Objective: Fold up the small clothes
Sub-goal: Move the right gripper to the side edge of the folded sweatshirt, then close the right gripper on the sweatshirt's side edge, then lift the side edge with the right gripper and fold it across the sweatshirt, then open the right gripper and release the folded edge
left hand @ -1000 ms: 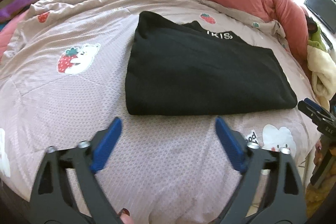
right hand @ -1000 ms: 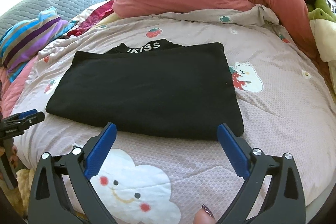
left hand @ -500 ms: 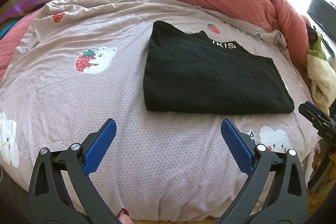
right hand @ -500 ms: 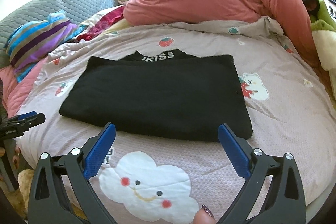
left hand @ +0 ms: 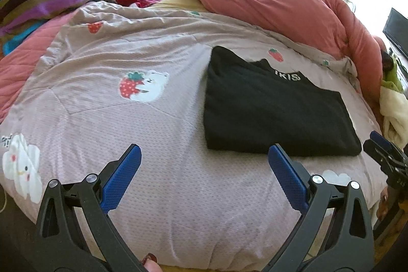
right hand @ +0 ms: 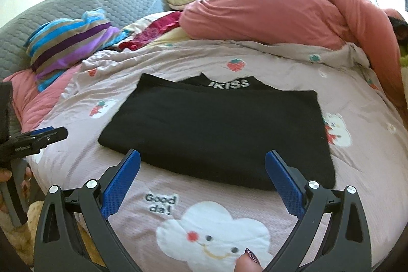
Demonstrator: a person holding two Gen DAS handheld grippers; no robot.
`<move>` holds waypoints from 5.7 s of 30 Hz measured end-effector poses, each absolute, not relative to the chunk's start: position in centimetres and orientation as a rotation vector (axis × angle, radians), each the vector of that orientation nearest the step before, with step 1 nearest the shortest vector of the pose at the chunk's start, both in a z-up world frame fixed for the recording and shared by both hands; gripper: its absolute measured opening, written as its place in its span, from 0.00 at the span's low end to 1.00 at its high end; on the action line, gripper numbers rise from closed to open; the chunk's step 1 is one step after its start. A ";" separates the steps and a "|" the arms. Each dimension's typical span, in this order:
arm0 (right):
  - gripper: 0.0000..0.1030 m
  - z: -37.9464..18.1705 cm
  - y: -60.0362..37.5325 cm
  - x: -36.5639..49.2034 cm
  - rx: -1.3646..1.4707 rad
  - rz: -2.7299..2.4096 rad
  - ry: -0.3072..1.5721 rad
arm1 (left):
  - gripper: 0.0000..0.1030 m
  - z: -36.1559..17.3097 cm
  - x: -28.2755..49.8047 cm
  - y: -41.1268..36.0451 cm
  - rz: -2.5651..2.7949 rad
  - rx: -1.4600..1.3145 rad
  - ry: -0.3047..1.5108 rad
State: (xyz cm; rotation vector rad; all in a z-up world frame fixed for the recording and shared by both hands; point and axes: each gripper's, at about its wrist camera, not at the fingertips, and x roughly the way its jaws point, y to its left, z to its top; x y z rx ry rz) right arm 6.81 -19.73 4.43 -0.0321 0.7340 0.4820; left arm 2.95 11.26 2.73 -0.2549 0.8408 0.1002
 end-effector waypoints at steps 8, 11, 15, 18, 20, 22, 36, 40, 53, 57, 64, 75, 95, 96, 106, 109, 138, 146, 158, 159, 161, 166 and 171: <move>0.95 4.5 -16.1 7.0 -0.075 0.555 0.721 | 0.91 2.9 3.6 12.5 0.137 -0.258 0.837; 0.95 4.1 -14.6 7.0 -0.099 0.578 0.726 | 0.91 2.6 3.9 12.9 0.145 -0.258 0.847; 0.95 3.5 -13.0 7.1 -0.121 0.601 0.736 | 0.91 2.4 4.7 13.4 0.156 -0.253 0.855; 0.95 2.8 -11.6 7.2 -0.155 0.614 0.744 | 0.91 2.2 5.6 13.9 0.163 -0.249 0.860; 0.95 2.3 -10.9 7.3 -0.175 0.619 0.753 | 0.91 2.1 6.1 14.1 0.167 -0.247 0.863; 0.95 1.6 -10.0 7.3 -0.200 0.624 0.763 | 0.91 1.9 6.6 14.4 0.172 -0.247 0.867; 0.95 -2.5 -4.3 7.7 -0.416 0.633 0.787 | 0.91 -0.4 10.6 16.2 0.181 -0.281 0.917; 0.95 -4.0 -2.7 8.2 -0.500 0.589 0.779 | 0.91 -0.7 11.8 16.6 0.181 -0.289 0.923; 0.94 -5.0 1.5 10.5 -0.566 0.528 0.714 | 0.91 -1.3 15.8 17.6 0.183 -0.284 0.939; 0.91 -4.7 1.4 10.7 -0.556 0.527 0.697 | 0.91 -1.3 17.2 17.8 0.156 -0.310 0.945; 0.36 -3.2 0.1 10.4 -0.468 0.608 0.650 | 0.91 -1.9 20.2 17.7 0.073 -0.389 0.997; 0.07 -1.7 -2.0 9.6 -0.353 0.660 0.604 | 0.91 -3.8 23.9 15.4 -0.095 -0.510 1.103; 0.07 -0.6 -3.6 9.5 -0.292 0.652 0.589 | 0.43 -5.2 25.1 12.6 -0.207 -0.577 1.147; 0.07 -0.6 -3.6 9.5 -0.292 0.652 0.590 | 0.38 -5.3 25.1 12.3 -0.212 -0.573 1.154; 0.07 0.3 -4.6 9.0 -0.286 0.633 0.566 | 0.16 -2.8 24.5 10.8 -0.206 -0.514 1.101; 0.07 0.9 -5.3 8.8 -0.273 0.618 0.553 | 0.15 -1.4 24.3 9.8 -0.207 -0.472 1.076; 0.07 3.1 -19.5 7.4 0.005 0.463 0.512 | 0.15 6.2 23.0 -6.5 -0.272 -0.219 0.952; 0.07 2.6 -23.1 7.6 0.067 0.433 0.520 | 0.15 5.4 23.8 -10.7 -0.285 -0.194 0.973; 0.07 1.0 -26.4 7.7 0.095 0.376 0.543 | 0.17 3.3 24.8 -15.2 -0.307 -0.180 1.013; 0.07 0.8 -26.6 7.7 0.097 0.371 0.546 | 0.17 3.0 24.9 -15.7 -0.306 -0.173 1.018; 0.07 0.4 -27.0 8.0 0.094 0.357 0.555 | 0.18 2.6 25.0 -16.2 -0.304 -0.168 1.025; 0.07 -0.7 -27.8 8.6 0.091 0.332 0.580 | 0.21 1.5 25.5 -17.3 -0.301 -0.169 1.049; 0.07 -1.7 -28.2 9.2 0.081 0.314 0.608 | 0.39 0.4 26.2 -18.8 -0.306 -0.119 1.087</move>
